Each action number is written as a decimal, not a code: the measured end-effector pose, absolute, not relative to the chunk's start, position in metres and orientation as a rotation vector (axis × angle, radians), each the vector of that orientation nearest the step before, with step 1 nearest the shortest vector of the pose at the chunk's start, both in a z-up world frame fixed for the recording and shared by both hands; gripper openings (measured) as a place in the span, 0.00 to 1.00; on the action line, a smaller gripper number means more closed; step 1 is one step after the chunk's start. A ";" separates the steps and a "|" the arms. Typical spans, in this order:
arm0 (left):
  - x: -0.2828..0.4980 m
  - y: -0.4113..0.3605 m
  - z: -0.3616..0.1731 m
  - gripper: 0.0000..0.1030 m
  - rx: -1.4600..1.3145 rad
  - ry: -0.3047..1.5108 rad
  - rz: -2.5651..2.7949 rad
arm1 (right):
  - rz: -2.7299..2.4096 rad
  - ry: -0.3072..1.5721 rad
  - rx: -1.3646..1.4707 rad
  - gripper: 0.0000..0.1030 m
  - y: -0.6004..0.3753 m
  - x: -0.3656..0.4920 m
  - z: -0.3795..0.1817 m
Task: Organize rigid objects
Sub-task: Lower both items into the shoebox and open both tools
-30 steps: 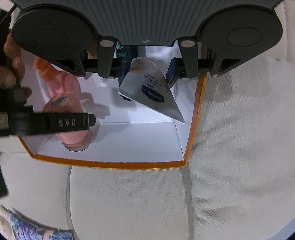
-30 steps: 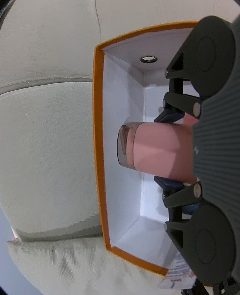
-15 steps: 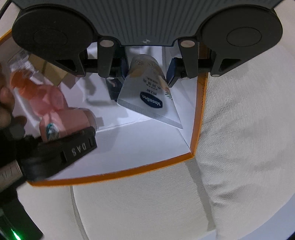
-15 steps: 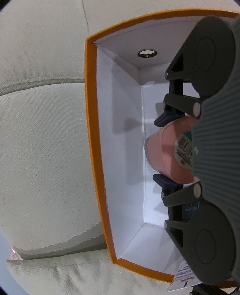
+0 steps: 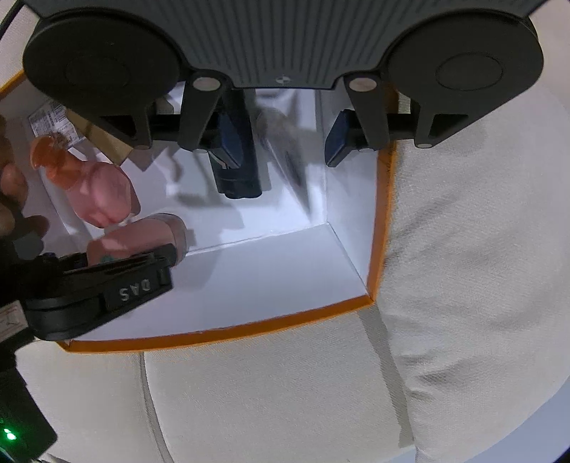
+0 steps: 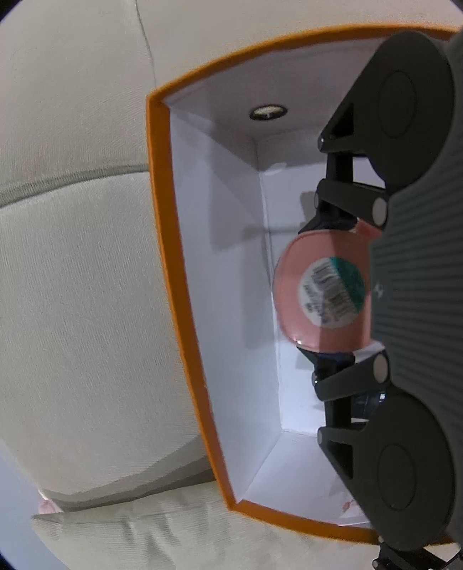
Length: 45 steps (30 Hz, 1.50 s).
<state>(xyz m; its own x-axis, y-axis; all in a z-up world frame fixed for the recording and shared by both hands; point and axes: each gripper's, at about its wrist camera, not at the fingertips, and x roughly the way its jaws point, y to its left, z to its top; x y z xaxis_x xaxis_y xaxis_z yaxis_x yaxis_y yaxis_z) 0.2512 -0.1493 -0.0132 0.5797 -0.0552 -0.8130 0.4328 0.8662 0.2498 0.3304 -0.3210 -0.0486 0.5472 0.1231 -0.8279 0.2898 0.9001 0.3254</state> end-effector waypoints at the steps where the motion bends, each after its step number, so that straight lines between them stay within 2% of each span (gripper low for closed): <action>1: 0.250 -0.149 -0.011 0.62 0.452 0.911 -0.295 | -0.105 0.997 0.450 0.59 -0.321 0.330 -0.047; 4: 0.248 -0.148 -0.004 0.66 0.438 0.907 -0.299 | -0.106 1.000 0.430 0.59 -0.322 0.327 -0.044; 24: 0.237 -0.148 0.014 0.69 0.441 0.885 -0.301 | -0.169 0.971 0.328 0.61 -0.319 0.309 -0.034; 35: 0.238 -0.146 0.014 0.70 0.437 0.893 -0.297 | -0.181 0.941 0.398 0.61 -0.326 0.306 -0.033; 42: 0.234 -0.143 0.021 0.71 0.440 0.887 -0.297 | -0.149 0.959 0.371 0.65 -0.322 0.299 -0.025; 45: 0.230 -0.140 0.028 0.74 0.438 0.877 -0.290 | -0.143 0.962 0.341 0.65 -0.316 0.292 -0.018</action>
<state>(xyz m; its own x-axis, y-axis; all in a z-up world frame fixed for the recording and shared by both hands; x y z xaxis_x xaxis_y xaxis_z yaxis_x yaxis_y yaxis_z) 0.2296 -0.1396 0.0283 0.6095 -0.0660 -0.7901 0.4178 0.8737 0.2493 0.2925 -0.3161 -0.0176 0.5672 0.0312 -0.8230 0.2685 0.9377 0.2206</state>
